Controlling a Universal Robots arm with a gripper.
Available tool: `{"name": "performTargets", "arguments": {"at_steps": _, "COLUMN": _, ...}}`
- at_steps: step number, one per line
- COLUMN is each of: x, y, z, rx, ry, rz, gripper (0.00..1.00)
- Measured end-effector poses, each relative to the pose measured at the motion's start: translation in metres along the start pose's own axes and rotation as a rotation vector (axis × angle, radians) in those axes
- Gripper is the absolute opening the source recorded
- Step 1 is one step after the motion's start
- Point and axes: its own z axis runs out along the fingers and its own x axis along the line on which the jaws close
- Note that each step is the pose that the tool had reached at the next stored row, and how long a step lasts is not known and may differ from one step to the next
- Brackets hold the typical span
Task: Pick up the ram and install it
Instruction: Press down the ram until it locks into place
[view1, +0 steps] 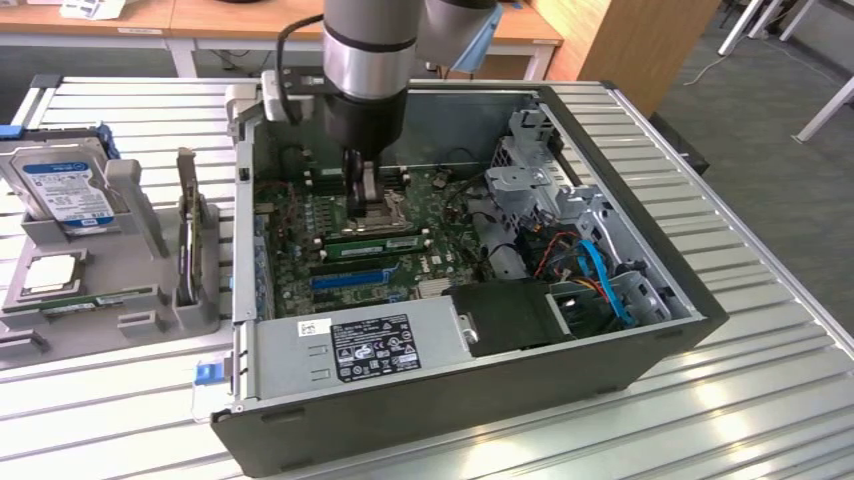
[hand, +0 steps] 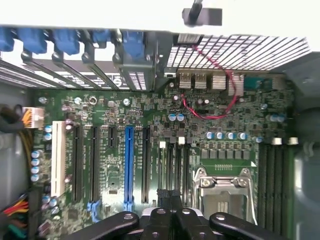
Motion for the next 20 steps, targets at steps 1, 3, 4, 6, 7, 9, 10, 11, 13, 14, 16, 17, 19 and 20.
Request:
{"name": "performTargets", "arguments": {"at_steps": 1, "x": 0.0, "y": 0.0001, "z": -0.0044, "rx": 0.0, "ry": 0.0, "rz": 0.0, "gripper": 0.1}}
{"name": "performTargets", "arguments": {"at_steps": 3, "x": 0.0, "y": 0.0002, "z": -0.0135, "rx": -0.0001, "ry": 0.0001, "rz": 0.0, "gripper": 0.1}}
{"name": "performTargets", "arguments": {"at_steps": 4, "x": -0.001, "y": 0.0003, "z": -0.0184, "rx": 0.0, "ry": 0.0001, "rz": 0.0, "gripper": 0.1}}
{"name": "performTargets", "arguments": {"at_steps": 6, "x": -0.001, "y": 0.0005, "z": -0.027, "rx": 0.0, "ry": 0.0001, "rz": 0.0, "gripper": 0.1}}
{"name": "performTargets", "arguments": {"at_steps": 7, "x": -0.001, "y": 0.0006, "z": -0.0313, "rx": 0.0, "ry": 0.0, "rz": 0.0, "gripper": 0.1}}
{"name": "performTargets", "arguments": {"at_steps": 9, "x": -0.001, "y": 0.0007, "z": -0.0403, "rx": 0.0, "ry": 0.0, "rz": 0.0, "gripper": 0.1}}
{"name": "performTargets", "arguments": {"at_steps": 10, "x": -0.002, "y": 0.0008, "z": -0.0448, "rx": -0.0001, "ry": 0.0001, "rz": 0.0, "gripper": 0.1}}
{"name": "performTargets", "arguments": {"at_steps": 11, "x": -0.002, "y": 0.0009, "z": -0.0494, "rx": -0.0001, "ry": 0.0001, "rz": 0.0, "gripper": 0.1}}
{"name": "performTargets", "arguments": {"at_steps": 13, "x": -0.002, "y": 0.001, "z": -0.057, "rx": 0.0, "ry": 0.0, "rz": 0.0, "gripper": 0.1}}
{"name": "performTargets", "arguments": {"at_steps": 14, "x": -0.002, "y": 0.001, "z": -0.0606, "rx": 0.0, "ry": 0.0001, "rz": 0.0, "gripper": 0.1}}
{"name": "performTargets", "arguments": {"at_steps": 16, "x": -0.002, "y": 0.0012, "z": -0.0668, "rx": -0.0001, "ry": 0.0002, "rz": 0.0, "gripper": 0.1}}
{"name": "performTargets", "arguments": {"at_steps": 17, "x": -0.002, "y": 0.0012, "z": -0.0695, "rx": -0.0001, "ry": 0.0002, "rz": 0.0, "gripper": 0.1}}
{"name": "performTargets", "arguments": {"at_steps": 19, "x": -0.003, "y": 0.0013, "z": -0.0726, "rx": 0.0, "ry": 0.0001, "rz": 0.0, "gripper": 0.1}}
{"name": "performTargets", "arguments": {"at_steps": 20, "x": -0.003, "y": 0.0013, "z": -0.0728, "rx": 0.0001, "ry": -0.0001, "rz": 0.0, "gripper": 0.1}}
